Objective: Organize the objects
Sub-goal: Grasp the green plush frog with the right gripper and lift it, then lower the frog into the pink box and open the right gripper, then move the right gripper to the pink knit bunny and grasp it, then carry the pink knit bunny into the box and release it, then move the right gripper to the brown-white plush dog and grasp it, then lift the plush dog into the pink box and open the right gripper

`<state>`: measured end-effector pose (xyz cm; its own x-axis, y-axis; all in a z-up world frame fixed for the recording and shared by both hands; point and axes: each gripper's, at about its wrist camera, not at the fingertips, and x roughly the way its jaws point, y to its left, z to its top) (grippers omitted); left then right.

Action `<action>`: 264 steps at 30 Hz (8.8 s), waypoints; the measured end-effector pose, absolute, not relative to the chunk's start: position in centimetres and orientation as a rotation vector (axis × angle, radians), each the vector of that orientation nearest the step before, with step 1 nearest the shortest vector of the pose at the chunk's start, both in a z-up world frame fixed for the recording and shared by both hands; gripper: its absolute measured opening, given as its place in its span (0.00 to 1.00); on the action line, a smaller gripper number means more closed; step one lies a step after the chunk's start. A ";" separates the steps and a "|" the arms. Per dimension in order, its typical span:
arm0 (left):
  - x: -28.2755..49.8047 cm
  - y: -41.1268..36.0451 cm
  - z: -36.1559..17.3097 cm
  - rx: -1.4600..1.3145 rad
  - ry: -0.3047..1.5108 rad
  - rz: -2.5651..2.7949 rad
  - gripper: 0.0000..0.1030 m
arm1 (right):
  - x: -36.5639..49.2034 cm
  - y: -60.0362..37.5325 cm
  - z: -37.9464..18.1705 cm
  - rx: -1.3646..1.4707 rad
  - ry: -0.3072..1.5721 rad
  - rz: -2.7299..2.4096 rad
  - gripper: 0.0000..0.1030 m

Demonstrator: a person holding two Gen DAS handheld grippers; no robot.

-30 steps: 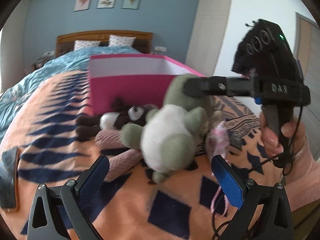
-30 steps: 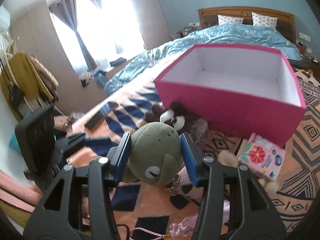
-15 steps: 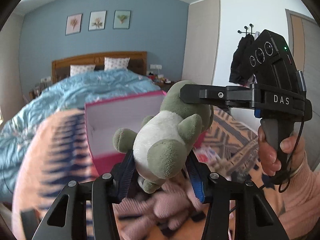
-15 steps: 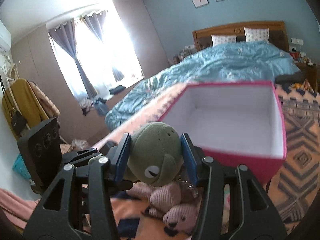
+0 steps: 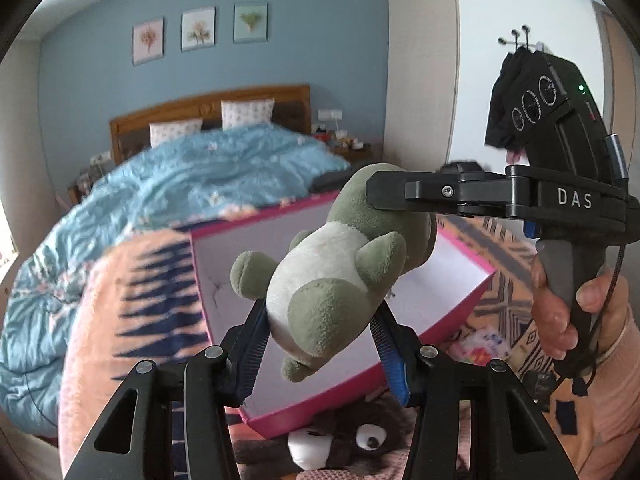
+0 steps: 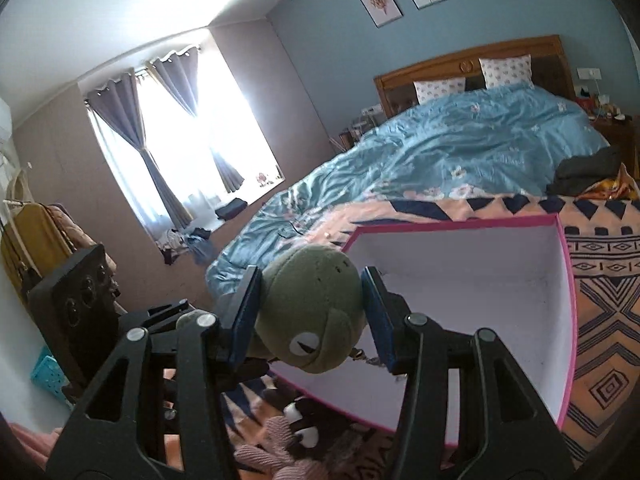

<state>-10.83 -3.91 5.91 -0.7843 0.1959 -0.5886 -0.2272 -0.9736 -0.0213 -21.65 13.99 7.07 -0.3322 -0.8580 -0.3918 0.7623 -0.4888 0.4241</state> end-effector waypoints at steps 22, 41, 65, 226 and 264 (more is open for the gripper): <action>-12.8 -3.9 1.4 -1.109 0.320 2.834 0.59 | -27.7 10.7 -3.9 1.143 -0.144 -1.897 0.53; -3.2 -3.6 4.9 -0.743 0.061 2.807 0.79 | -19.3 16.7 2.0 0.885 0.038 -1.958 0.67; -0.6 -3.5 -4.2 -1.065 -0.090 2.704 0.79 | -9.0 17.4 -7.0 0.935 0.477 -1.939 0.67; -3.0 -3.2 -4.7 -1.093 -0.063 2.536 0.73 | -14.4 15.3 -5.9 1.019 0.095 -1.919 0.54; -11.8 -3.0 4.4 -1.012 0.200 2.801 0.54 | -23.3 12.4 3.6 0.812 -0.015 -1.895 0.49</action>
